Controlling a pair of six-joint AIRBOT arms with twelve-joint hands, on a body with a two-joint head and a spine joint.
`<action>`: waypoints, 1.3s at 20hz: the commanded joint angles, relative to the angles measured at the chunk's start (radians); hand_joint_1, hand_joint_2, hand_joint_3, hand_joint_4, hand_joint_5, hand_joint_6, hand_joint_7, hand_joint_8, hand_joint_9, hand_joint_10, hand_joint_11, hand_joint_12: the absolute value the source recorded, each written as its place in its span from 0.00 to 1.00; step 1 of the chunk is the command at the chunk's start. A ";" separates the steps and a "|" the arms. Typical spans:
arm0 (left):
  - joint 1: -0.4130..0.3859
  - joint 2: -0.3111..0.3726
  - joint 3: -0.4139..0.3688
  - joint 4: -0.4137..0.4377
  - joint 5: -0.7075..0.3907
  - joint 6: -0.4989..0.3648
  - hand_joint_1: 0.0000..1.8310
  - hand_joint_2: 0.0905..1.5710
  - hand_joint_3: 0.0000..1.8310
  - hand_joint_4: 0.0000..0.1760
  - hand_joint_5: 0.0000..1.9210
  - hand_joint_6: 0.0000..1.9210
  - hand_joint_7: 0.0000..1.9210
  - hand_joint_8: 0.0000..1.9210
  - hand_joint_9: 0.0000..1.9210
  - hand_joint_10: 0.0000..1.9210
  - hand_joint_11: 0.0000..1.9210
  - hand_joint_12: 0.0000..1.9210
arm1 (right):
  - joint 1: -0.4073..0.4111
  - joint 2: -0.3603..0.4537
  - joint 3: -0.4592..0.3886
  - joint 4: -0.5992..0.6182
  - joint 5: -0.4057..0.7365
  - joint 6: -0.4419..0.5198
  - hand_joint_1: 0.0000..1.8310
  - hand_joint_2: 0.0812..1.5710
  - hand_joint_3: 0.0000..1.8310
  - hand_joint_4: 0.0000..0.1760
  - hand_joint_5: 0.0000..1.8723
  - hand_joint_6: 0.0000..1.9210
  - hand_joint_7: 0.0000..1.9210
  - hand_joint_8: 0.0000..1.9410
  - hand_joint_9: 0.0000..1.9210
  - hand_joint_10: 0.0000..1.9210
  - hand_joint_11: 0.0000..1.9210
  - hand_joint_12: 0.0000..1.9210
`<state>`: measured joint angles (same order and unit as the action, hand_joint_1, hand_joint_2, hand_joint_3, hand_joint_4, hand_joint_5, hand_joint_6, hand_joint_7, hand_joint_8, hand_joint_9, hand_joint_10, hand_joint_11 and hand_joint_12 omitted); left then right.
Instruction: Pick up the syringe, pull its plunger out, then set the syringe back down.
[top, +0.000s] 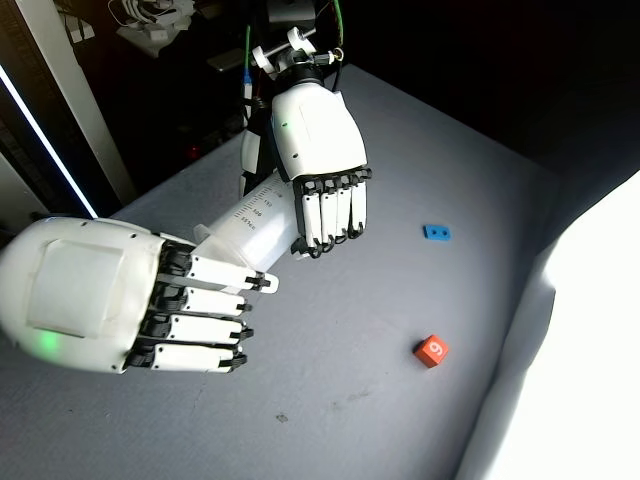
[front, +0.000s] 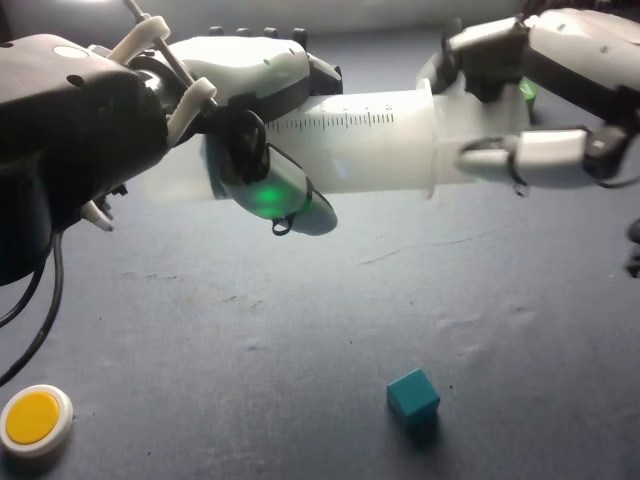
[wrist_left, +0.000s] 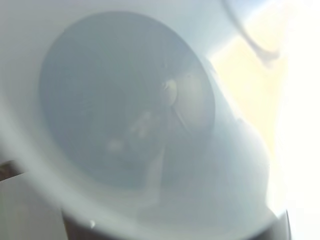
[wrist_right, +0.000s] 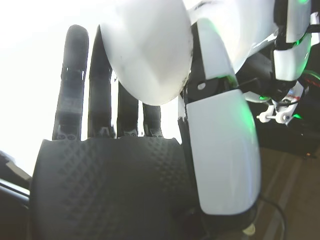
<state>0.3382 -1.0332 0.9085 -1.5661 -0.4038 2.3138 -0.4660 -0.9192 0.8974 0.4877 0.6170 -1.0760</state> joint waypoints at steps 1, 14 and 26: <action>-0.018 0.011 0.010 0.043 -0.076 -0.001 0.63 0.80 0.00 0.00 0.37 0.68 0.36 0.84 0.33 0.74 0.23 0.88 | -0.005 0.033 0.004 -0.009 0.064 -0.023 0.72 0.79 0.00 0.00 0.39 0.71 0.39 0.71 0.30 0.83 0.14 0.77; -0.017 0.012 0.012 0.044 -0.076 0.009 0.70 0.81 0.00 0.00 0.34 0.69 0.34 0.84 0.31 0.85 0.22 0.90 | 0.002 0.212 -0.067 -0.017 0.010 -0.028 0.72 0.79 0.00 0.00 0.38 0.72 0.40 0.70 0.30 0.82 0.14 0.76; -0.019 0.012 0.006 0.044 -0.076 0.009 0.70 0.81 0.00 0.00 0.33 0.70 0.34 0.84 0.31 0.85 0.21 0.90 | -0.049 0.314 -0.069 -0.056 0.008 -0.012 0.62 0.80 0.00 0.05 0.35 0.76 0.39 0.71 0.32 0.56 0.15 0.74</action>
<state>0.3313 -1.0382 0.9054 -1.5654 -0.3859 2.3116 -0.5167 -0.6239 0.8188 0.4397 0.5243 -1.0691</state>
